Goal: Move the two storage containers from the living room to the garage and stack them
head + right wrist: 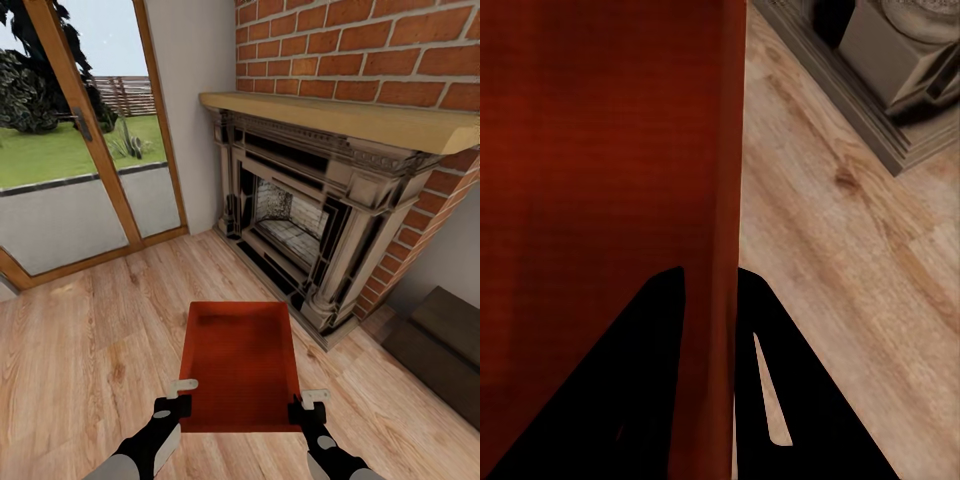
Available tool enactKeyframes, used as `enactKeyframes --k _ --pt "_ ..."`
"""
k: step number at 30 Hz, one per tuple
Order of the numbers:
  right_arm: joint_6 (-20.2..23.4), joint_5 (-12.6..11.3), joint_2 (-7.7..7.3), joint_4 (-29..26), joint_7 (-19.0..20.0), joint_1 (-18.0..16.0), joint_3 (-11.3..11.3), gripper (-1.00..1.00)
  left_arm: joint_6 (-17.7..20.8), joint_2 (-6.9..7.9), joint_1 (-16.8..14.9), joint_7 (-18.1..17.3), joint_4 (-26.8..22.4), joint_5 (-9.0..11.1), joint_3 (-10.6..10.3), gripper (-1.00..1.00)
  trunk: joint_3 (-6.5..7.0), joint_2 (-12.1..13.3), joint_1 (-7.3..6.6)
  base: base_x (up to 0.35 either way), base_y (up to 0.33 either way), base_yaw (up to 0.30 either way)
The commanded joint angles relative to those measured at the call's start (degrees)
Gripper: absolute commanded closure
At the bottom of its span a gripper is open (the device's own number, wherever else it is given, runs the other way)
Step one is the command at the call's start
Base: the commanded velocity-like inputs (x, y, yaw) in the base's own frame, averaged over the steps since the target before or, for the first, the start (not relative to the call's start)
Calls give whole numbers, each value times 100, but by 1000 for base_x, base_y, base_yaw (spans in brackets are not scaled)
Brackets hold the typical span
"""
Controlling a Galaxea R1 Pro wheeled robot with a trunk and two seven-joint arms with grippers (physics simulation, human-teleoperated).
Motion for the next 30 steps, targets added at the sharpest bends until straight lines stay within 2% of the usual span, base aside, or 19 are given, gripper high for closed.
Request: enactKeyframes --k 1,30 --pt "-31 18 -20 -19 -71 -8 -145 100 13 19 -1 74 14 95 17 100 4 -5 1 0 0 0" --pt "-31 18 -18 -19 -68 -8 -142 100 14 19 -1 76 14 95 17 100 266 -5 1 0 0 0"
